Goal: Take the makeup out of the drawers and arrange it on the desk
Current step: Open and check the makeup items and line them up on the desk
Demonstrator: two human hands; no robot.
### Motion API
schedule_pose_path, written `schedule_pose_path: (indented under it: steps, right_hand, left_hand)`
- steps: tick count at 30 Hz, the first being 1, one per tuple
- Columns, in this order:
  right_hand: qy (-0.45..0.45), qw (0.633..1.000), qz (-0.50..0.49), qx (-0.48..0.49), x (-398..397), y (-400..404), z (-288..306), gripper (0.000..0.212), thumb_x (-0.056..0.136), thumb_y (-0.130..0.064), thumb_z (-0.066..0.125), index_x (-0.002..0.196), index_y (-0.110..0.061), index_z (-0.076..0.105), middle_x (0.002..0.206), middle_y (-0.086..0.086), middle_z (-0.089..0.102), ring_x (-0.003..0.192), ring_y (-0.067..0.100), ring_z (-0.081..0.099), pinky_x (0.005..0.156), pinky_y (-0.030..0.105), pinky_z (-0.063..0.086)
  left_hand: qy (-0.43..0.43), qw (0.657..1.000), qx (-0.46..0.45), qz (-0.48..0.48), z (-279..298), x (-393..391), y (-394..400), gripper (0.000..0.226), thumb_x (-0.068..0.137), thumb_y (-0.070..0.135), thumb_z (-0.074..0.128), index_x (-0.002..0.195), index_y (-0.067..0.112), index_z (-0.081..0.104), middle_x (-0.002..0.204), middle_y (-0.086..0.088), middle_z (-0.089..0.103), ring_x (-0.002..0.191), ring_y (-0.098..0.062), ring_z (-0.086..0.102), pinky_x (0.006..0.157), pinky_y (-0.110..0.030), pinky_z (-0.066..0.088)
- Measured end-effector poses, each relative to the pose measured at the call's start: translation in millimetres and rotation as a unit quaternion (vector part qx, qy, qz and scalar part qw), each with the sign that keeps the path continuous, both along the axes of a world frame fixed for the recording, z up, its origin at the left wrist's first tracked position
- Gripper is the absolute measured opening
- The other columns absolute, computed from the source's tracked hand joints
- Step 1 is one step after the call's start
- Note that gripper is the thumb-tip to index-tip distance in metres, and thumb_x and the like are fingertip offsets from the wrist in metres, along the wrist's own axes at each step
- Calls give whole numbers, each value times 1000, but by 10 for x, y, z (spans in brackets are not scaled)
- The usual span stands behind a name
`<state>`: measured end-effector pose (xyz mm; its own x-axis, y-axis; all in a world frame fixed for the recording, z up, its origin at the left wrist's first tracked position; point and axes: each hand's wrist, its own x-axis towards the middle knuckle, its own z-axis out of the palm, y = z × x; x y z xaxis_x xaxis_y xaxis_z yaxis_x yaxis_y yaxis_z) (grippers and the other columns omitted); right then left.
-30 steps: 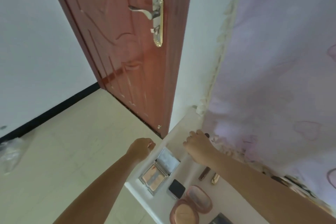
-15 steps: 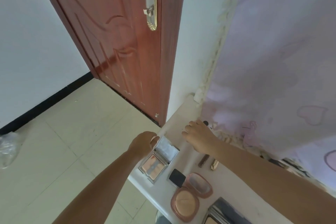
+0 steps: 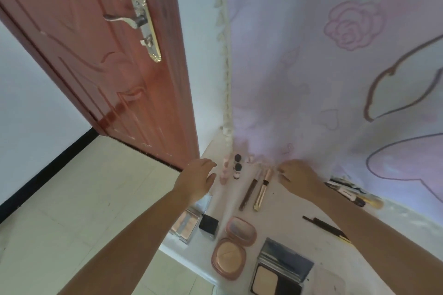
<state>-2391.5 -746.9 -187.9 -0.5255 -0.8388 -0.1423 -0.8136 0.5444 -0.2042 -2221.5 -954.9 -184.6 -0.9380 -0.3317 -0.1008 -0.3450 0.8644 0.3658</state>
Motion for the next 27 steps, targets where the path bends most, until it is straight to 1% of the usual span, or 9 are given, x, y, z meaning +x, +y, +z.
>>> schedule_pose_path:
  steps: [2, 4, 5, 7, 9, 11, 19, 23, 27]
  right_hand:
    - [-54, 993, -91, 46, -96, 341, -119, 22, 96, -23, 41, 96, -10, 59, 80, -3, 52, 88, 19, 54, 74, 23, 36]
    - [-34, 986, -137, 90, -140, 549, -256, 26, 95, -20, 41, 110, -9, 58, 98, 3, 60, 95, 20, 56, 80, 26, 43]
    - [-19, 982, -148, 115, -154, 616, -324, 29, 95, -21, 40, 117, -10, 55, 114, 6, 59, 105, 21, 55, 87, 26, 44]
    - [-10, 975, -147, 164, -157, 680, -474, 36, 94, -25, 39, 127, -12, 46, 131, 7, 48, 120, 22, 46, 96, 28, 40]
    - [-7, 972, -151, 179, -152, 670, -581, 39, 94, -25, 39, 131, -13, 41, 137, 7, 41, 126, 23, 39, 100, 29, 37]
    - [-3, 972, -171, 160, -162, 660, -645, 37, 94, -21, 38, 131, -13, 41, 137, 7, 39, 128, 23, 37, 102, 30, 35]
    - [3, 978, -183, 103, -87, 688, -699, 29, 96, -22, 34, 119, -11, 51, 126, 5, 51, 119, 22, 44, 93, 29, 36]
    - [-110, 976, -184, -22, 50, 826, -385, 27, 97, -22, 38, 109, -9, 58, 104, 6, 63, 92, 22, 59, 77, 27, 43]
    - [-188, 960, -177, -105, 108, 1060, 152, 19, 96, -18, 42, 103, -12, 59, 82, -2, 52, 78, 16, 50, 64, 16, 36]
  left_hand:
    - [23, 997, -21, -75, 97, -156, 184, 41, 90, 27, 36, 118, 6, 59, 122, -9, 60, 114, -27, 56, 97, -29, 44]
    - [61, 988, -54, -128, 91, -317, 336, 30, 78, 23, 49, 93, 6, 69, 95, -9, 71, 86, -26, 69, 76, -31, 56]
    - [85, 980, -93, -156, 100, -391, 434, 24, 73, 20, 59, 91, 7, 69, 92, -9, 71, 84, -25, 70, 73, -31, 57]
    - [56, 974, -95, -199, 131, -521, 689, 33, 79, 15, 63, 110, 4, 62, 114, -12, 64, 107, -29, 61, 92, -35, 50]
    - [-16, 972, -117, -203, 81, -603, 861, 41, 94, 19, 44, 134, 7, 41, 142, -9, 40, 133, -26, 35, 112, -35, 29]
    - [-71, 972, -119, -189, 42, -658, 980, 45, 98, 22, 34, 141, 9, 30, 147, -8, 30, 138, -23, 24, 115, -34, 22]
    - [-130, 967, -88, -201, -70, -719, 1140, 42, 96, 22, 35, 136, 8, 34, 142, -8, 36, 131, -24, 31, 107, -35, 32]
    - [-126, 967, -81, -207, -39, -830, 1274, 46, 96, 23, 37, 139, 8, 28, 142, -9, 34, 132, -24, 31, 105, -36, 34]
    - [-83, 969, -65, -225, 49, -973, 1494, 37, 99, 25, 33, 130, 7, 39, 130, -10, 46, 120, -25, 44, 97, -35, 37]
